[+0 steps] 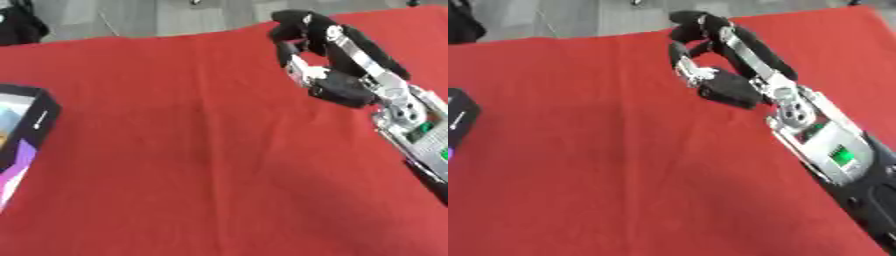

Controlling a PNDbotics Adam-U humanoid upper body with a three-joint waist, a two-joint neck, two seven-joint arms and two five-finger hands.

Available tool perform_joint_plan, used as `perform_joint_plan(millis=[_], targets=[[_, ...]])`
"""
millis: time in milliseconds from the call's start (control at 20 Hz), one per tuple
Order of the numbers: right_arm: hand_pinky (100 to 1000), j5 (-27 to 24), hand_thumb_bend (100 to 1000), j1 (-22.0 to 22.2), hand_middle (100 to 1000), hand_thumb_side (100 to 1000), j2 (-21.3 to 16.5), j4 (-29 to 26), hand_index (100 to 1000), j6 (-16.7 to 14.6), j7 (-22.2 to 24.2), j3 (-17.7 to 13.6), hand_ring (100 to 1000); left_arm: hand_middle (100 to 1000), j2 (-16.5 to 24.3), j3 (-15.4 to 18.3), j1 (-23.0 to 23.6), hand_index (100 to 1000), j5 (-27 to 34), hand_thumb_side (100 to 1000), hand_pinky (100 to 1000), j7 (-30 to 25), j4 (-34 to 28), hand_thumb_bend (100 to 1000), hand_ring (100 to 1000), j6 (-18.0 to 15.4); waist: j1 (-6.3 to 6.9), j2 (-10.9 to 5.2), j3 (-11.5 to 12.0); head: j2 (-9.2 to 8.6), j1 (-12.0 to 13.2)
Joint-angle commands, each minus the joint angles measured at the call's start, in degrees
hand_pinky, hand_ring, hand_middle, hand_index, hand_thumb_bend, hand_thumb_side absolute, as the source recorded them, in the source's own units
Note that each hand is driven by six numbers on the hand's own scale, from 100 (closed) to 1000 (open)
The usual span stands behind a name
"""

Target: Pick up the objects with one hand, pass them to the other hand, and then place them into the box on the other side of the table.

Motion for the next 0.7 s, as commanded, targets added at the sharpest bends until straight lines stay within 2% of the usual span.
perform_joint_plan(millis=[50,250,350,400,450,600,700], targets=[[732,-2.7,100,1.1,710,418,-2.0,-1.2,880,-2.1,-2.5,-2.5,810,730,-2.4,2.9,0.6,779,2.7,756,752,2.7,-5.0,328,714,-1.7,-0.53,-1.51,-0.4,0.15,-0.9],[729,-6.0,100,5.3,714,503,-1.7,-1.2,880,-4.3,-5.5,-4.3,820,770,-7.5,2.9,2.0,816,6.0,742,759,6.0,-10.3,335,748,-2.8,-0.43,-1.83,-1.5,0.31,0.5],[733,-7.7,100,7.1,726,651,-2.0,-1.2,894,-5.2,-7.2,-6.2,831,779,-9.2,2.5,2.8,826,7.6,738,763,7.7,-13.1,336,757,-3.0,-0.39,-1.9,-2.0,0.29,1.7],[735,-8.5,100,8.0,737,776,-2.0,-1.2,908,-5.3,-8.0,-7.0,840,779,-9.7,2.3,3.1,827,8.5,735,764,8.6,-14.4,338,759,-2.9,-0.39,-1.9,-2.2,0.28,2.2],[738,-9.4,100,8.8,748,845,-2.1,-1.2,926,-5.2,-8.9,-7.8,851,780,-10.2,2.0,3.4,827,9.4,734,764,9.5,-15.4,339,760,-2.7,-0.4,-1.88,-2.4,0.25,2.7],[743,-12.2,100,11.0,767,857,-2.1,-1.2,948,-4.9,-11.7,-9.6,864,781,-10.9,1.2,4.1,826,12.1,731,765,12.2,-17.1,342,762,-2.7,-0.45,-1.79,-2.7,0.18,3.8],[742,-14.0,100,12.3,770,821,-2.0,-1.2,949,-5.5,-13.1,-11.0,865,782,-11.0,0.6,4.4,827,13.9,728,766,14.0,-17.5,341,763,-3.3,-0.53,-1.66,-2.9,0.14,4.6]])
